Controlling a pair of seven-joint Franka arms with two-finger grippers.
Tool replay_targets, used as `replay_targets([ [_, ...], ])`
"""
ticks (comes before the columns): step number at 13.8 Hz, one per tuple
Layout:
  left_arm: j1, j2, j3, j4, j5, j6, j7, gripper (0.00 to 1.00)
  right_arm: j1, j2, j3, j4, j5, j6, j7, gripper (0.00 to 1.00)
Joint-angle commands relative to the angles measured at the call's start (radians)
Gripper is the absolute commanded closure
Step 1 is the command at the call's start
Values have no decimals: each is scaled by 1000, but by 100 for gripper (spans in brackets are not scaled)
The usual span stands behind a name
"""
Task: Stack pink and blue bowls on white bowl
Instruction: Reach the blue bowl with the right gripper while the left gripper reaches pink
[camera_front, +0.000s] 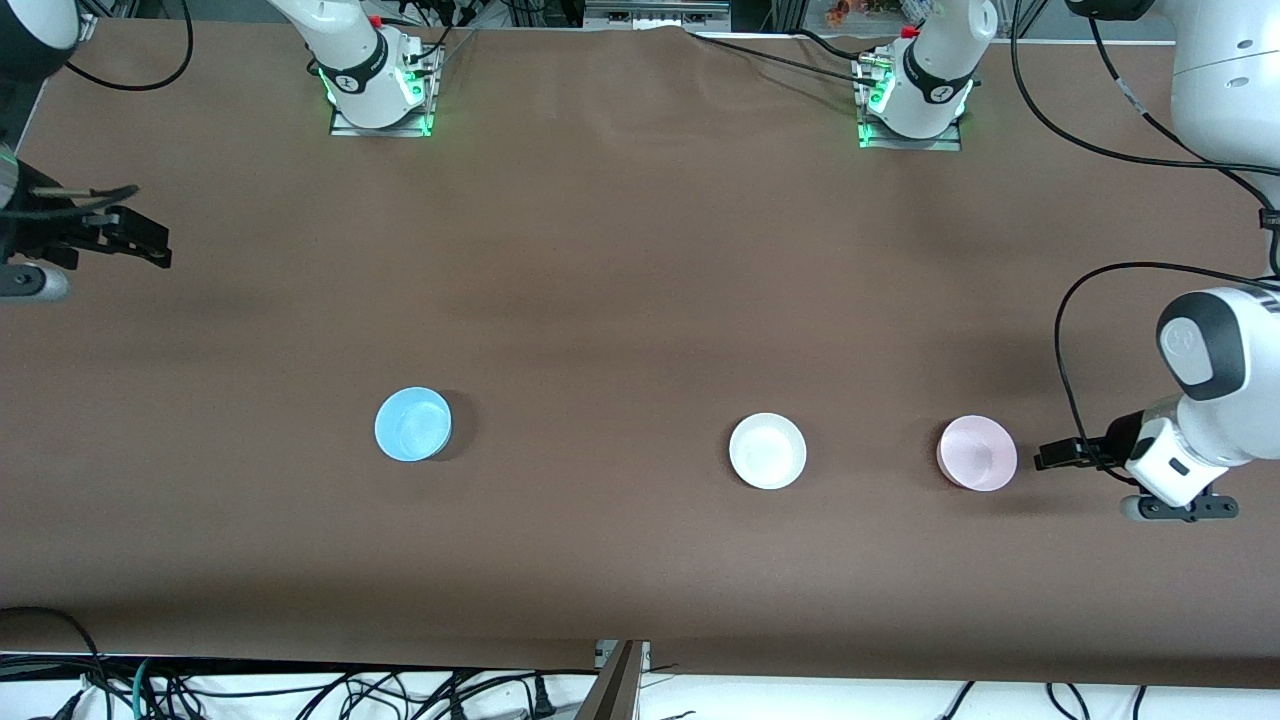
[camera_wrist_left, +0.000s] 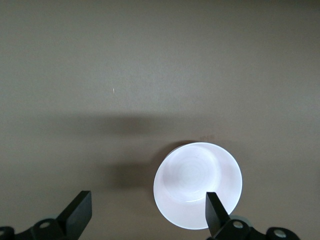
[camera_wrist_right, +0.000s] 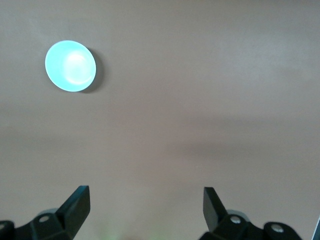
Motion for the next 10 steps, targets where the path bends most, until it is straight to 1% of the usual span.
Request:
replay_targets([
  [1,-13,-27,7,-63,-3,35,-33,2,10,27,-4,-59,15,63,-3,0],
  [4,-27,-29,5,-141,15,127,-53,4,31,116,-2,-127,15,230,17,0],
  [5,-31,-29,5,-164,15,164,-62,4,33,136,-2,-147,17,267,29,0],
  [8,-35,-21,5,-207,15,233,-65,4,36,211,0,-144,27,301,106,0],
  [10,-35,-4,5,-215,15,260,-65,6,54,268,0,-142,37,357,140,0],
])
